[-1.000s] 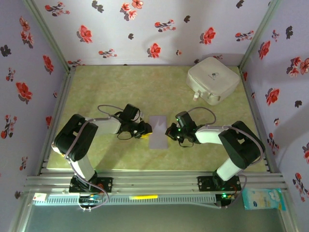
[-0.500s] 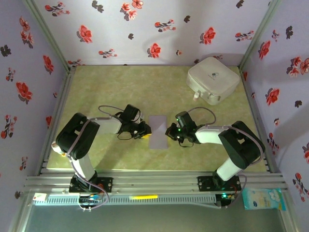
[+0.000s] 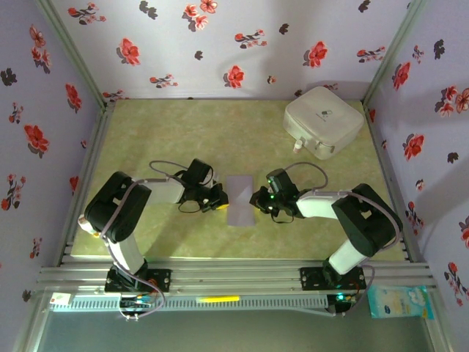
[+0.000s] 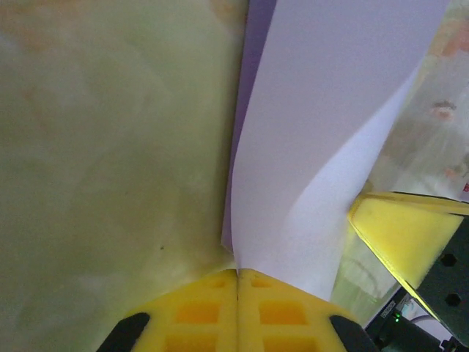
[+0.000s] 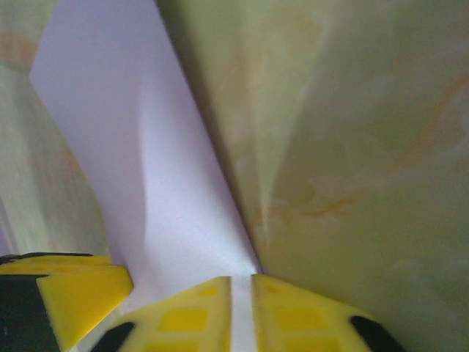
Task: Fold a paper plane with a square sheet of paper (pick it up from the middle)
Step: Third fold the triangle at the center of the table.
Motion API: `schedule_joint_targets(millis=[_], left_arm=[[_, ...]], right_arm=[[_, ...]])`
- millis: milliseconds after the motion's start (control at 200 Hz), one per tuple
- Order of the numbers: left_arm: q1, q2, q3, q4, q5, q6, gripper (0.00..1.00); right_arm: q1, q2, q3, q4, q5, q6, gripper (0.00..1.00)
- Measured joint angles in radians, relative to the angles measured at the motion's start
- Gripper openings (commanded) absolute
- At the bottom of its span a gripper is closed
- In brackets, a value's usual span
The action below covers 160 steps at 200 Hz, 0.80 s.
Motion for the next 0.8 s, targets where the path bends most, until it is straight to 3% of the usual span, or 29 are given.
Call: schedule_joint_targets(millis=[65, 210, 365, 530, 800], left_arm=[[0.000, -0.032, -0.003, -0.015, -0.002, 0.001, 0.00], [0.000, -0.124, -0.003, -0.051, -0.015, 0.005, 0.00], [0.000, -0.114, 0.006, -0.093, -0.014, 0.009, 0.00], [0.000, -0.108, 0.006, -0.109, -0.014, 0.008, 0.00], [0.000, -0.108, 0.006, -0.110, -0.014, 0.004, 0.00]], right_arm=[[-0.002, -0.019, -0.003, 0.004, -0.002, -0.006, 0.30], [-0.004, -0.106, -0.019, 0.006, -0.003, -0.028, 0.30], [0.031, -0.206, -0.023, 0.000, 0.037, -0.111, 0.38], [0.248, -0.305, -0.027, -0.032, 0.240, -0.328, 0.55], [0.559, -0.256, -0.064, 0.040, 0.529, -0.708, 0.58]])
